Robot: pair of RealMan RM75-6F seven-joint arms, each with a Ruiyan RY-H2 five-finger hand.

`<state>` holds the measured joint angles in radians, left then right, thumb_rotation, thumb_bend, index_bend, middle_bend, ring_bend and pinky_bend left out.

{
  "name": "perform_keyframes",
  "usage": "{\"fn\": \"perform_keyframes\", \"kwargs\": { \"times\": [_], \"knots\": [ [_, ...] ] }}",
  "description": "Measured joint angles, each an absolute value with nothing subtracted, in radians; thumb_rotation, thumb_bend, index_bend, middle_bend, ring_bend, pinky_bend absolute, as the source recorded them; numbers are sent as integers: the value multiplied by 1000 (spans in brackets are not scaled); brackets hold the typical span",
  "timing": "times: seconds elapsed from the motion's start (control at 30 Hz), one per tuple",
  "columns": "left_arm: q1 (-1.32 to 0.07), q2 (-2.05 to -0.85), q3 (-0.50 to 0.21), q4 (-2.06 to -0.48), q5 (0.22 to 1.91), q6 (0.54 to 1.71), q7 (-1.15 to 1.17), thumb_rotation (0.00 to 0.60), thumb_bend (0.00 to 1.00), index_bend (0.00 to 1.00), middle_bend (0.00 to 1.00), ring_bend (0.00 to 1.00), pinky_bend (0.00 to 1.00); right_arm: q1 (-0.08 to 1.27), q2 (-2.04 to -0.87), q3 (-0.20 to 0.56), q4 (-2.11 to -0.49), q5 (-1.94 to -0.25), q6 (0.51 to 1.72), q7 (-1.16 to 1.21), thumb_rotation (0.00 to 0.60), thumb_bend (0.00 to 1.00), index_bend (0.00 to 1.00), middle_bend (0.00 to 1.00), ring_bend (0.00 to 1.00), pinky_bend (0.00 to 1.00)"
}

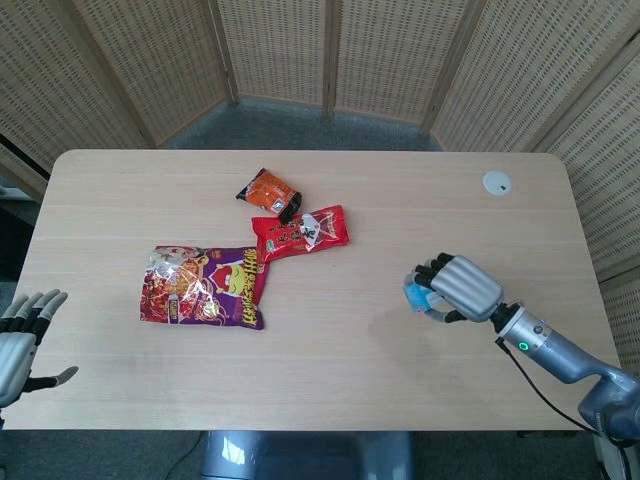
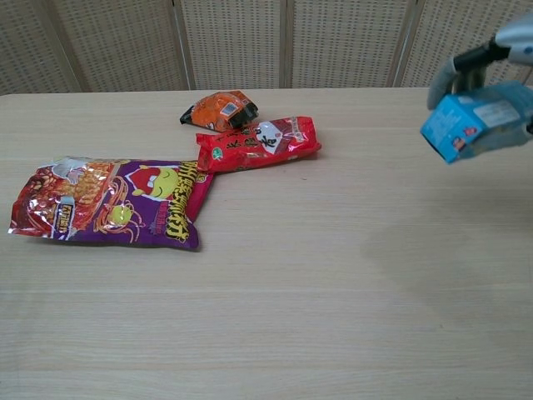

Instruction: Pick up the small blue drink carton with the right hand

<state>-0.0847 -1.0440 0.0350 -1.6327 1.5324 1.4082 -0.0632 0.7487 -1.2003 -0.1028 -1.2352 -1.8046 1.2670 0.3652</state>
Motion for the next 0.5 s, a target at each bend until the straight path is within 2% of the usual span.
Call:
{"fn": "perform_keyframes", "kwargs": {
  "times": [0.23,0.5],
  "knots": [
    [-86,-1035,39,-1634,1544,1410,-83,600,0,53,0,0,0,796,-1085,-14,-1414,-1752,1222,271,600,430,515,604,526,432],
    [-86,-1032,42,-1634,1544,1405,-90,600,0,53,0,0,0,810,-1022,28,-1523,-1736,1191,213,600,437,515,604,527,432]
  ]
}}
